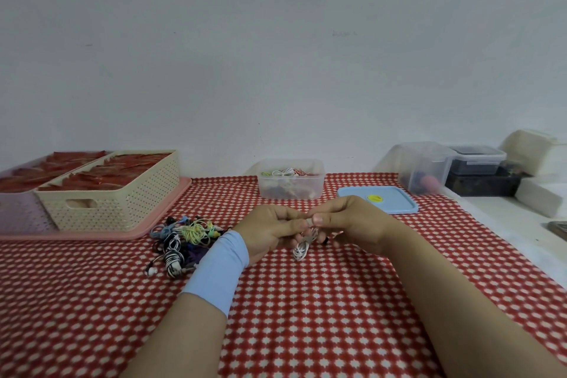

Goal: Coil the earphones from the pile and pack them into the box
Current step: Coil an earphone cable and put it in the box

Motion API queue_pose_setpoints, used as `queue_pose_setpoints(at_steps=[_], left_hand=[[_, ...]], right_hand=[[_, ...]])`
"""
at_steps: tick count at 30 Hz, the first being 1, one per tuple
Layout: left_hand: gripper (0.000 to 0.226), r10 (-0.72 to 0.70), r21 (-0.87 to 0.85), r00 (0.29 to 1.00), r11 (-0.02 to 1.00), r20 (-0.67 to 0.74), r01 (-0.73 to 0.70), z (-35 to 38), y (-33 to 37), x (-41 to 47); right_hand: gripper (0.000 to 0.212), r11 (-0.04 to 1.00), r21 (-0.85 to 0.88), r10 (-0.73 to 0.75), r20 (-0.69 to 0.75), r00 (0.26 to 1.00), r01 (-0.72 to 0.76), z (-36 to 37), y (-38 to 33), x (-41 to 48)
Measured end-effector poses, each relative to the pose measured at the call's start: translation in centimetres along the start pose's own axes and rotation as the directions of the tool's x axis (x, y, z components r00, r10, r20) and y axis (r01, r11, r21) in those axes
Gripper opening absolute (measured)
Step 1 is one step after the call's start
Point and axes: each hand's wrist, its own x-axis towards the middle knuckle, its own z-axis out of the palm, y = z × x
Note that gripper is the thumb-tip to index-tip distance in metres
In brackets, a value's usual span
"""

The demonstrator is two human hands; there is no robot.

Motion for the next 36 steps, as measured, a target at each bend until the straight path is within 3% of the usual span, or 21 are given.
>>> queue_pose_setpoints(at_steps=[8, 12, 16, 18, 22, 25, 32, 36], left_hand=[[0.021, 0.041, -0.047, 0.999, 0.998, -0.002, -0.041, 0.0, 0.6, 0.0], [0.016, 0.021, 0.010, 1.000, 1.000, -0.020, -0.021, -0.3, 0.6, 0.0], [0.013, 0.053, 0.042, 0.990, 0.998, -0.132, -0.047, -0.3, 1.0, 0.1], [0.014, 0.089, 0.115, 0.970, 0.991, -0.226, -0.064, -0.5, 1.0, 0.2], [0.029, 0.164, 0.213, 0.942, 0.972, -0.292, -0.104, -1.3, 1.0, 0.0], [0.032, 0.192, 0.296, 0.947, 0.949, -0.257, -0.112, -1.4, 1.0, -0.1], [0.018, 0.167, 0.409, 0.916, 0.913, -0.364, -0.005, -3.1, 1.8, -0.2], [0.014, 0.154, 0.457, 0.917, 0.889, -0.368, 0.035, -4.1, 2.2, 0.0]], right_hand=[[0.029, 0.996, 0.050, -0.078, 0.018, 0.997, 0.077, -0.2, 0.1, 0.4], [0.009, 0.996, -0.032, -0.086, -0.066, 0.994, 0.084, 0.3, 0.1, 0.7], [0.014, 0.988, -0.090, -0.146, -0.239, 0.960, 0.128, 0.4, -0.4, 0.7], [0.013, 0.964, -0.234, -0.191, -0.278, 0.941, 0.126, 0.2, -0.2, 1.0], [0.035, 0.756, -0.654, -0.130, -0.114, 0.985, 0.024, 1.1, -0.2, 1.5], [0.054, 0.642, -0.765, -0.063, -0.002, 0.998, 0.039, 2.2, -0.7, 1.9], [0.020, 0.538, -0.840, 0.090, 0.138, 0.986, 0.069, 2.4, -2.0, 3.1], [0.017, 0.526, -0.849, 0.138, 0.138, 0.981, 0.046, 2.1, -3.0, 3.9]])
